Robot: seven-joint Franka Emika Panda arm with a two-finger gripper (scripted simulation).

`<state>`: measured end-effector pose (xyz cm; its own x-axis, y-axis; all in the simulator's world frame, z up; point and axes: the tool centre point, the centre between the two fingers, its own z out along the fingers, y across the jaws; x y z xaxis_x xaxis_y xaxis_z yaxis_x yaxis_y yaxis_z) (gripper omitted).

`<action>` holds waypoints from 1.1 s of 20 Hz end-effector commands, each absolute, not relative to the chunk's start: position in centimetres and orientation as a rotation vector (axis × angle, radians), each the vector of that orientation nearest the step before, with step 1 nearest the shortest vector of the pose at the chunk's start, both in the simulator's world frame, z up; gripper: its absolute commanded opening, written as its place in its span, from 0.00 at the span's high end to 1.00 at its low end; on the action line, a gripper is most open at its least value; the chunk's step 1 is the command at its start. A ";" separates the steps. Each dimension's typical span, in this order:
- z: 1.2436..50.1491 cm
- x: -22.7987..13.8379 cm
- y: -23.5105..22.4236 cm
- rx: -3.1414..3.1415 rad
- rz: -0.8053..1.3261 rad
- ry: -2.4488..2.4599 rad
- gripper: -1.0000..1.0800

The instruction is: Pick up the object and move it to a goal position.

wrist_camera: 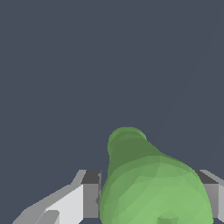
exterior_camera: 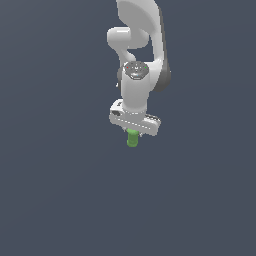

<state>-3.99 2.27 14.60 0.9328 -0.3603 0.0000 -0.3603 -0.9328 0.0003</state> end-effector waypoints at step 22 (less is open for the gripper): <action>20.9 -7.9 5.8 3.088 0.000 -0.575 1.00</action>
